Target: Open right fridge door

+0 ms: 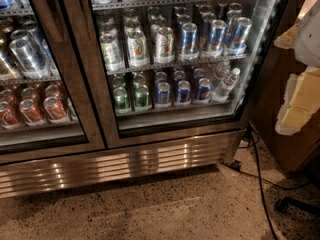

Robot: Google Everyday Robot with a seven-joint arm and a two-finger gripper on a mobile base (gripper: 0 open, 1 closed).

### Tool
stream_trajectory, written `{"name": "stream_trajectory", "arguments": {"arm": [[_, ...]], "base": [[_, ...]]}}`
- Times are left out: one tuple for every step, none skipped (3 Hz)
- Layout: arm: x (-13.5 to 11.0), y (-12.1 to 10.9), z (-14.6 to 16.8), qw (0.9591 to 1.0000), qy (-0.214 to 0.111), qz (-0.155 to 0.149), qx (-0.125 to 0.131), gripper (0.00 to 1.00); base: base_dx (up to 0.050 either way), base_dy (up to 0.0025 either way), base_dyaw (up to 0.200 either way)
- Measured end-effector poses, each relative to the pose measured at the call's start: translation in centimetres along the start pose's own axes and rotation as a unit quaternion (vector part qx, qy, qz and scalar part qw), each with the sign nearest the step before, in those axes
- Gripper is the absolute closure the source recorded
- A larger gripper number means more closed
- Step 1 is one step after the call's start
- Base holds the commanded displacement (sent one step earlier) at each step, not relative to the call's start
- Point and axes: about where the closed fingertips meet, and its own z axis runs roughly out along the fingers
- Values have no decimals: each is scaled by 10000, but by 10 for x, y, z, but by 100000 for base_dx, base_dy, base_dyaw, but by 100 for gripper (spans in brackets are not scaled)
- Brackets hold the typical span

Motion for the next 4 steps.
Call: {"name": "stream_trajectory", "arguments": {"arm": [[0, 0, 0, 10000, 0, 0, 1, 0], [0, 0, 0, 10000, 0, 0, 1, 0], [0, 0, 0, 10000, 0, 0, 1, 0], [0, 0, 0, 10000, 0, 0, 1, 0]], "base": [[0, 0, 19994], [4951, -1, 10], [4848, 1, -14], [4850, 0, 3]]}}
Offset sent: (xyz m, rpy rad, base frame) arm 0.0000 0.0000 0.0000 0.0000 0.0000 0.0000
